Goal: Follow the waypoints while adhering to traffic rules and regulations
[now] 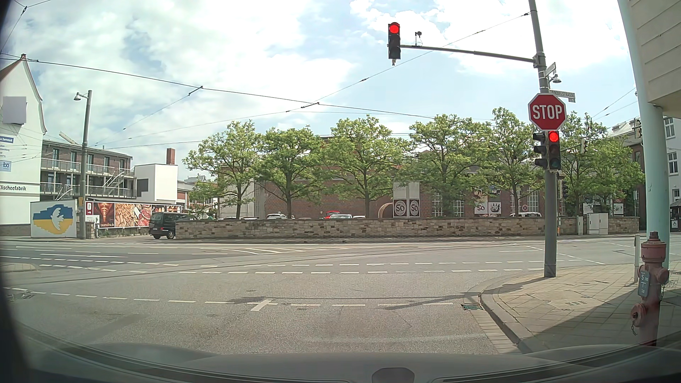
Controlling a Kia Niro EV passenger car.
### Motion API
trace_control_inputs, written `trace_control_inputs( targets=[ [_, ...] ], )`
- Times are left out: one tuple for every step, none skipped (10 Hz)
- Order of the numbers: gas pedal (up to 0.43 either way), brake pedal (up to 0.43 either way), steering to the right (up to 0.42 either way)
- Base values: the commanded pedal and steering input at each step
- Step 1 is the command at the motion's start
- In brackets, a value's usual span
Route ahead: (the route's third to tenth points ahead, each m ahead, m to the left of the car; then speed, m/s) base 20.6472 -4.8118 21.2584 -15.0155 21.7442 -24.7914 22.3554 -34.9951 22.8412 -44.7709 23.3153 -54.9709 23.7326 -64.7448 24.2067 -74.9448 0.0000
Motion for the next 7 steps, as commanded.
trace_control_inputs(
  targets=[
    [0.000,0.323,0.036],
    [0.000,0.323,0.035],
    [0.000,0.323,0.036],
    [0.000,0.323,0.035],
    [0.000,0.323,0.035],
    [0.000,0.323,0.035],
    [0.000,0.323,0.035]
  ],
)
